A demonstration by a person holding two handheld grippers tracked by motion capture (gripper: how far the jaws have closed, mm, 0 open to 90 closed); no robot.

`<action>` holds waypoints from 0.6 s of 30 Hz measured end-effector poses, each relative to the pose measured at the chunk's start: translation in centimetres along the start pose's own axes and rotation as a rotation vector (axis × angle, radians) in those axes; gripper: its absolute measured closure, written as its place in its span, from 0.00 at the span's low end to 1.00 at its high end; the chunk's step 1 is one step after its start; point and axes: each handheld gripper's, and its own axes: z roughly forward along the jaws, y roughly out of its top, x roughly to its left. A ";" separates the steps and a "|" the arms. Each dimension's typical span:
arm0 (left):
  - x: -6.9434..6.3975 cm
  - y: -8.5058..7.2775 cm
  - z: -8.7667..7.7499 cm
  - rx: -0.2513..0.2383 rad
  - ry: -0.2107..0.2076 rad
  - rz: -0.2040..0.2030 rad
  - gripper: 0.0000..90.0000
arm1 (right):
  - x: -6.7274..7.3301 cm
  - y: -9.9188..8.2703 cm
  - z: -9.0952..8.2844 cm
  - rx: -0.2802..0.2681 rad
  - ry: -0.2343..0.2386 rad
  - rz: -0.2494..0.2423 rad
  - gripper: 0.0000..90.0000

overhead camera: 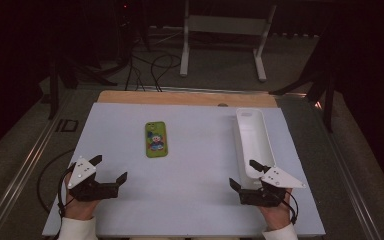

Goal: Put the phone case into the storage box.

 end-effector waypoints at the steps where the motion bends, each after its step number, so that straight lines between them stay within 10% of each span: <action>1: 0.0 0.0 0.0 0.001 0.001 0.000 0.00 | 0.0 0.0 0.0 0.000 -0.002 0.000 0.09; 18: 0.0 0.2 0.2 0.009 0.009 -0.012 0.00 | 0.0 0.0 -0.1 -0.001 -0.019 -0.004 0.09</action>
